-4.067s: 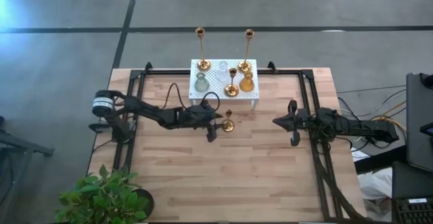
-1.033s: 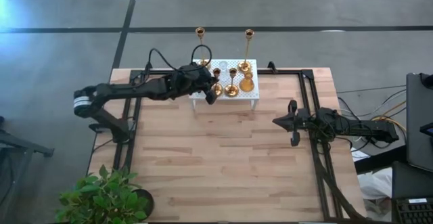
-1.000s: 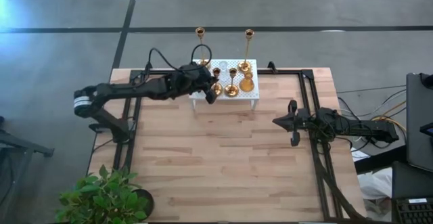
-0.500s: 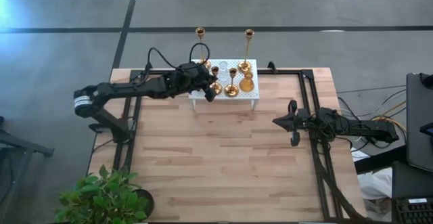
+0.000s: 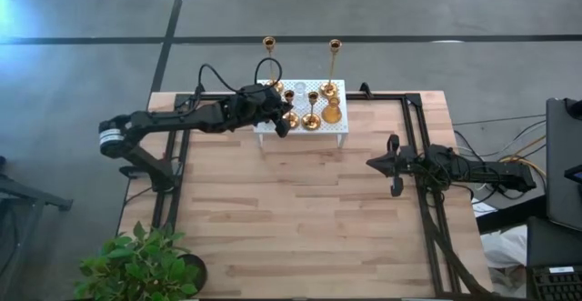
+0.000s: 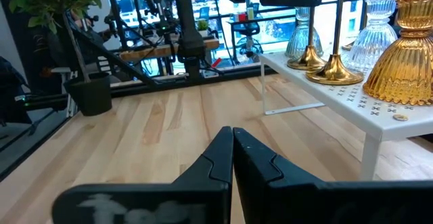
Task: Pick & Place candle stick holders
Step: Put the gold candlestick on the shelf
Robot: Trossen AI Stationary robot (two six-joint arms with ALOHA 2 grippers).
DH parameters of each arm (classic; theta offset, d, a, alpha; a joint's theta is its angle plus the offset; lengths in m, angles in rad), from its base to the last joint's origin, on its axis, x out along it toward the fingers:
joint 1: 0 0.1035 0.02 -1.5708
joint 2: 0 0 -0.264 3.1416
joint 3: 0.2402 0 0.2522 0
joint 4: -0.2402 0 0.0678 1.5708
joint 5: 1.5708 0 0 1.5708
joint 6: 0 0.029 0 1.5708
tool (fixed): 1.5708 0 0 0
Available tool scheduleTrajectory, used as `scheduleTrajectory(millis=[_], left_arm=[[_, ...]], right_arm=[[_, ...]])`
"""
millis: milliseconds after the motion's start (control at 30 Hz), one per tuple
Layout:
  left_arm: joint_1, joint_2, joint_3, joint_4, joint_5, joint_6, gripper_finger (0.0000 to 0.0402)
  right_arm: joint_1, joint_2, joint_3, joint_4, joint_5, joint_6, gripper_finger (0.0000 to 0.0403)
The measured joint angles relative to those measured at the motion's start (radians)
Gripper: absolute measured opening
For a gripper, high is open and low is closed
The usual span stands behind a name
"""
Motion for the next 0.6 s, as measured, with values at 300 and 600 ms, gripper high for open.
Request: scheduleTrajectory(millis=[300,600], left_arm=[[0.0,-0.003,0.0,-0.017,-0.001,-0.012,0.0018],[0.0,-0.006,0.0,-0.027,-0.001,-0.019,0.0018]], right_arm=[[0.0,0.0,0.0,0.0,0.0,0.0,0.0008],[0.0,0.0,0.0,0.0,0.0,0.0,0.0008]])
